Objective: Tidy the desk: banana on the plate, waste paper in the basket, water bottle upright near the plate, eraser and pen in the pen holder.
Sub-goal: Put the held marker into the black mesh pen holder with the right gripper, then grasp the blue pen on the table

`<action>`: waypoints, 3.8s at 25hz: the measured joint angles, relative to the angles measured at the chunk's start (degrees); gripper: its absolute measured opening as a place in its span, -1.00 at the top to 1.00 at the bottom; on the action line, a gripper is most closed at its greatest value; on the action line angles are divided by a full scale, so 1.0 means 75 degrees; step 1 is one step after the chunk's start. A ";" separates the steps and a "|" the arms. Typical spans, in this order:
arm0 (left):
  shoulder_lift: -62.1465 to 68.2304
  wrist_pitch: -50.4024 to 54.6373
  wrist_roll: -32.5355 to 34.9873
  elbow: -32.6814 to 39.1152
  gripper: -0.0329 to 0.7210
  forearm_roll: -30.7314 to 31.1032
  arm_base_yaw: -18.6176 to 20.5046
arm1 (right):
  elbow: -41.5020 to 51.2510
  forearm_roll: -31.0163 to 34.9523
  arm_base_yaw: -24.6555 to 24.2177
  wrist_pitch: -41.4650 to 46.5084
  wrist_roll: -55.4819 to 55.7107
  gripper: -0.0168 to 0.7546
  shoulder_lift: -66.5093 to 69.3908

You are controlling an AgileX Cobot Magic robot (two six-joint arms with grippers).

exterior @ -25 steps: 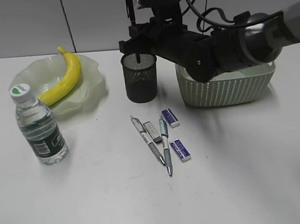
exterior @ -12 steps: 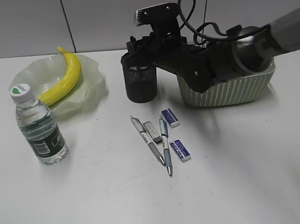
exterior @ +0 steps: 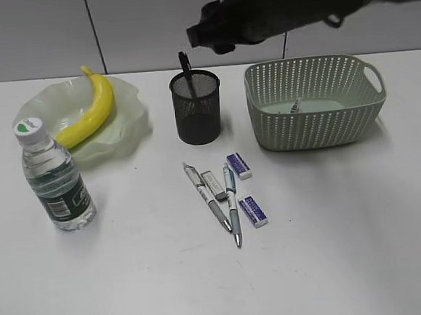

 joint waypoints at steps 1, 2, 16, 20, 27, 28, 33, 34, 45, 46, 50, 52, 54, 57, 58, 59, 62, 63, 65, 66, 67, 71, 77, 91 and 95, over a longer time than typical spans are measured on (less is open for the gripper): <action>0.0000 0.0000 0.0000 0.0000 -0.57 0.0000 0.0000 | 0.0000 0.0000 0.0000 0.0814 0.0000 -0.05 -0.0370; 0.0000 0.0000 0.0000 0.0000 -0.57 0.0000 0.0000 | 0.0000 -0.0043 0.0000 0.1652 -0.0002 -0.05 -0.0668; 0.0000 0.0000 0.0000 0.0000 -0.57 0.0000 0.0000 | 0.1915 -0.1483 0.0000 0.8058 0.0793 -0.05 -0.6063; 0.0000 0.0000 0.0000 0.0000 -0.57 0.0000 0.0000 | 0.3161 -0.1489 0.0000 0.8365 0.0815 -0.05 -0.8222; 0.0000 0.0000 0.0000 0.0000 -0.57 0.0000 0.0000 | 0.5414 -0.1496 0.0000 0.8491 0.0830 -0.06 -1.1793; 0.0000 -0.0008 0.0000 0.0000 -0.57 -0.0007 0.0000 | 0.5648 -0.1496 0.0000 0.8491 0.0830 -0.06 -1.2264; 0.0300 -0.0721 0.0230 -0.0274 -0.55 -0.0979 0.0000 | 0.5918 -0.1496 0.0000 0.8116 0.0830 -0.06 -1.3900; 0.0458 -0.0960 0.0361 -0.0354 -0.52 -0.1435 0.0000 | 0.5958 -0.1481 0.0000 0.8040 0.0830 -0.06 -1.4045; 0.4799 -0.2315 0.2089 -0.0962 -0.33 -0.5422 -0.0267 | 0.6190 -0.1349 0.0000 0.7470 0.0838 -0.06 -1.4104; 0.5153 -0.2548 0.2125 -0.1045 -0.33 -0.5471 -0.0425 | 0.6190 -0.1349 0.0000 0.7470 0.0838 -0.06 -1.4104; 0.6832 -0.3529 0.2137 -0.1586 -0.33 -0.5523 -0.1548 | 0.6190 -0.1349 0.0000 0.7463 0.0831 -0.06 -1.4104; 0.7709 -0.3976 0.2070 -0.2000 -0.33 -0.5557 -0.2037 | 0.6190 -0.1349 0.0000 0.7463 0.0831 -0.06 -1.4104; 0.8699 -0.4289 0.1882 -0.2460 -0.33 -0.5557 -0.2413 | 0.6190 -0.1349 0.0000 0.7463 0.0831 -0.06 -1.4104; 1.0086 -0.4284 0.1464 -0.3396 -0.33 -0.5553 -0.2712 | 0.6190 -0.1349 0.0000 0.7463 0.0831 -0.06 -1.4104; 1.0548 -0.4229 0.1388 -0.3693 -0.33 -0.5517 -0.2781 | 0.6190 -0.1349 0.0000 0.7463 0.0831 -0.06 -1.4104; 1.0911 -0.4123 0.1257 -0.3991 -0.33 -0.5429 -0.2850 | 0.6190 -0.1349 0.0000 0.7463 0.0831 -0.06 -1.4104; 1.1977 -0.3749 0.0544 -0.4984 -0.32 -0.4658 -0.3119 | 0.6190 -0.1349 0.0000 0.7460 0.0831 -0.06 -1.4104; 1.2291 -0.3595 0.0137 -0.5348 -0.31 -0.4249 -0.3210 | 0.6190 -0.1349 0.0000 0.7460 0.0831 -0.06 -1.4104; 1.2785 -0.3334 -0.0431 -0.5841 -0.28 -0.3560 -0.3345 | 0.6190 -0.1349 0.0000 0.7460 0.0831 -0.06 -1.4104; 1.3019 -0.3215 -0.0754 -0.6066 -0.27 -0.3308 -0.3397 | 0.6190 -0.1349 0.0000 0.7460 0.0831 -0.06 -1.4104; 1.3231 -0.3126 -0.0942 -0.6232 -0.26 -0.3169 -0.3426 | 0.6190 -0.1349 0.0000 0.7460 0.0831 -0.06 -1.4104; 1.3883 -0.2848 -0.1474 -0.6820 -0.21 -0.2786 -0.3555 | 0.6190 -0.1349 0.0000 0.7460 0.0831 -0.06 -1.4104; 1.4414 -0.2508 -0.2711 -0.7385 -0.08 -0.1728 -0.3795 | 0.6190 -0.1342 0.0000 0.7460 0.0831 -0.06 -1.4104; 1.4878 -0.2356 -0.3433 -0.7793 -0.02 -0.1599 -0.3811 | 0.6190 -0.1342 0.0000 0.7454 0.0831 -0.06 -1.4104; 1.4881 -0.2384 -0.3440 -0.7990 -0.02 -0.1523 -0.3813 | 0.6190 -0.1342 0.0000 0.7454 0.0831 -0.06 -1.4104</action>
